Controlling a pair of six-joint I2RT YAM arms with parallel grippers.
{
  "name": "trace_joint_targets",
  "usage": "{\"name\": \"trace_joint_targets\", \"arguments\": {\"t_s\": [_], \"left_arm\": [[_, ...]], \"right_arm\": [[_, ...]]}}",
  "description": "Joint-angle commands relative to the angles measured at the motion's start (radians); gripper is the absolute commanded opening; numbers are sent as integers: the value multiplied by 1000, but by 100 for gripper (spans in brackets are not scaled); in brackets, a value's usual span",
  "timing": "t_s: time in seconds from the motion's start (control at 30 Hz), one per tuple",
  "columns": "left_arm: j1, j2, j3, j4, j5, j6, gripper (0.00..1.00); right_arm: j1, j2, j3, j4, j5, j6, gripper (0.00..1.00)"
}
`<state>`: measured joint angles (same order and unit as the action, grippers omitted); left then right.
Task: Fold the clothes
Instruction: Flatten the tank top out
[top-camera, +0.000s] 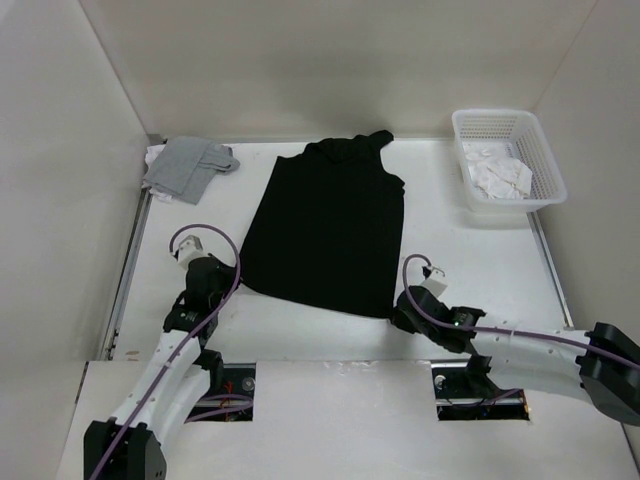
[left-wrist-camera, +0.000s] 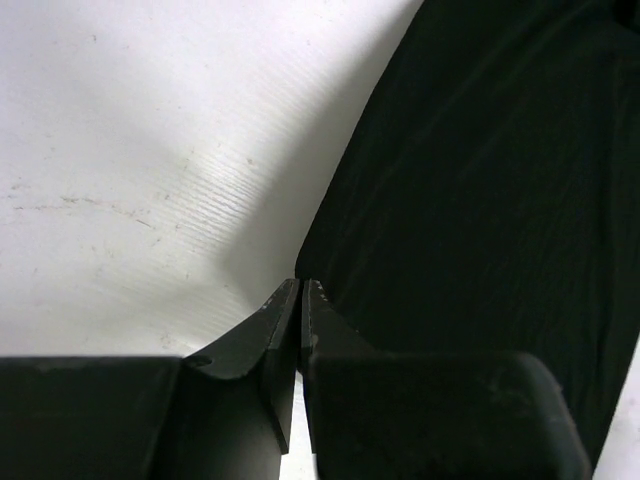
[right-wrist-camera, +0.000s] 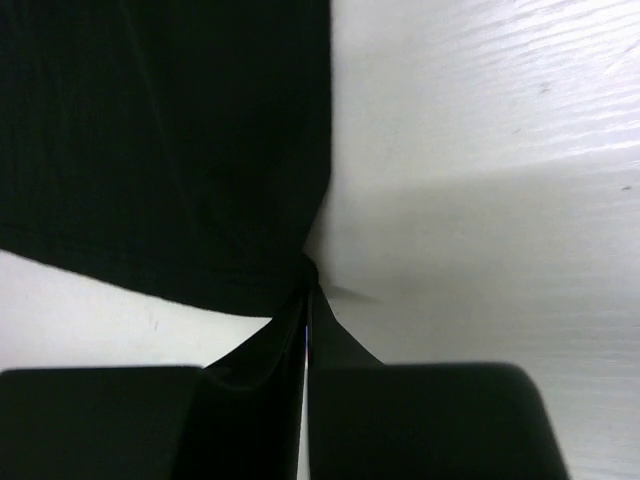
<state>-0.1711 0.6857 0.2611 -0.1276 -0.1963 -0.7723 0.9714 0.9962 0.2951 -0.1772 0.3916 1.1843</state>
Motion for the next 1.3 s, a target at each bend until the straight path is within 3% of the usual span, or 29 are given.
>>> {"name": "trace_joint_targets", "arguments": {"t_s": [0.0, 0.17, 0.27, 0.47, 0.63, 0.8, 0.93, 1.0, 1.13, 1.27], "left_arm": [[-14, -66, 67, -21, 20, -19, 3], [-34, -188, 190, -139, 20, -25, 2], [-50, -267, 303, -220, 5, -16, 2], [-52, -290, 541, -264, -18, 36, 2], [-47, -189, 797, -109, -23, 5, 2], [-49, -42, 1076, -1, -28, 5, 2], [-29, 61, 1251, 11, -40, 48, 2], [-21, 104, 1296, 22, -51, 57, 2], [-5, 202, 1317, 40, -72, 85, 2], [21, 302, 1242, 54, -75, 77, 2]], "right_arm": [[-23, -54, 27, 24, 36, -40, 0], [58, -336, 148, -195, 219, -98, 0], [127, -456, 315, -384, 321, -152, 0], [269, -429, 655, -528, 533, -325, 0], [341, -279, 1042, -357, 702, -705, 0], [365, -111, 1349, 22, 656, -1208, 0], [372, 22, 1580, 110, 619, -1405, 0], [358, 79, 1653, 119, 572, -1442, 0], [150, 177, 1733, 68, 471, -1424, 1], [-111, 263, 1718, -71, 261, -1213, 0]]}}
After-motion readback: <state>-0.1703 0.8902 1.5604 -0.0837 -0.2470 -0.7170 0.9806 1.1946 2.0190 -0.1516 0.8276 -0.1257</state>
